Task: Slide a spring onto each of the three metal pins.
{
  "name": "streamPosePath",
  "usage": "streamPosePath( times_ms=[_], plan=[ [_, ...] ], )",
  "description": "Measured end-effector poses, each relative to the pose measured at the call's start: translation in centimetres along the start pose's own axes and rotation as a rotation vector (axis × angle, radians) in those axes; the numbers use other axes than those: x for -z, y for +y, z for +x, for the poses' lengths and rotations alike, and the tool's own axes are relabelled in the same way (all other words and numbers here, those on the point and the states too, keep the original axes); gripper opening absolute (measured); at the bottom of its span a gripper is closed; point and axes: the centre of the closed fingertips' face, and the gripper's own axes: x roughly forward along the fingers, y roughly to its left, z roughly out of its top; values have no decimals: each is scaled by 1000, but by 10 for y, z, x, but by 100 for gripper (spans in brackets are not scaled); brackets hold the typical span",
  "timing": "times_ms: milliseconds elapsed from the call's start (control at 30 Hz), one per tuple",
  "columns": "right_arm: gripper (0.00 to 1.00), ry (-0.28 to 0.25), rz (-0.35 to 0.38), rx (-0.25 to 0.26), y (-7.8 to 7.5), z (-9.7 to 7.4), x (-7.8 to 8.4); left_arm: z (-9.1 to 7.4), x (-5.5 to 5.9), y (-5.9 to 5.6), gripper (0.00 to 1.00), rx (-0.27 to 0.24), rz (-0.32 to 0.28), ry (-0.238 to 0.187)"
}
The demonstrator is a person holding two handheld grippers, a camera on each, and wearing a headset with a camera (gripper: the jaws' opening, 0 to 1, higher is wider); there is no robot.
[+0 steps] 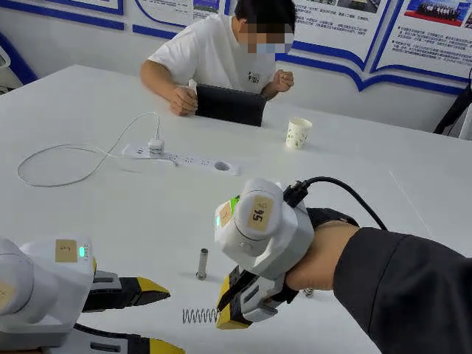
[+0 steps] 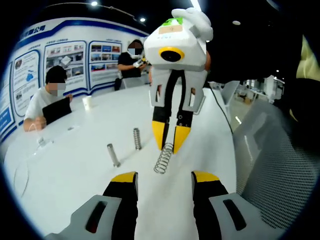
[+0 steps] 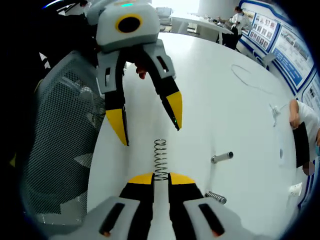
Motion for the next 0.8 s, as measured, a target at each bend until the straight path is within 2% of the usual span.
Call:
streamPosePath(
  times_ms=[433, 800],
  plan=[
    [11, -14, -47, -10, 10, -6, -12, 5, -7, -9, 28, 40, 55, -12],
    [12, -21, -68, -10, 16, -7, -15, 6, -10, -13, 16, 53, 81, -18]
  ],
)
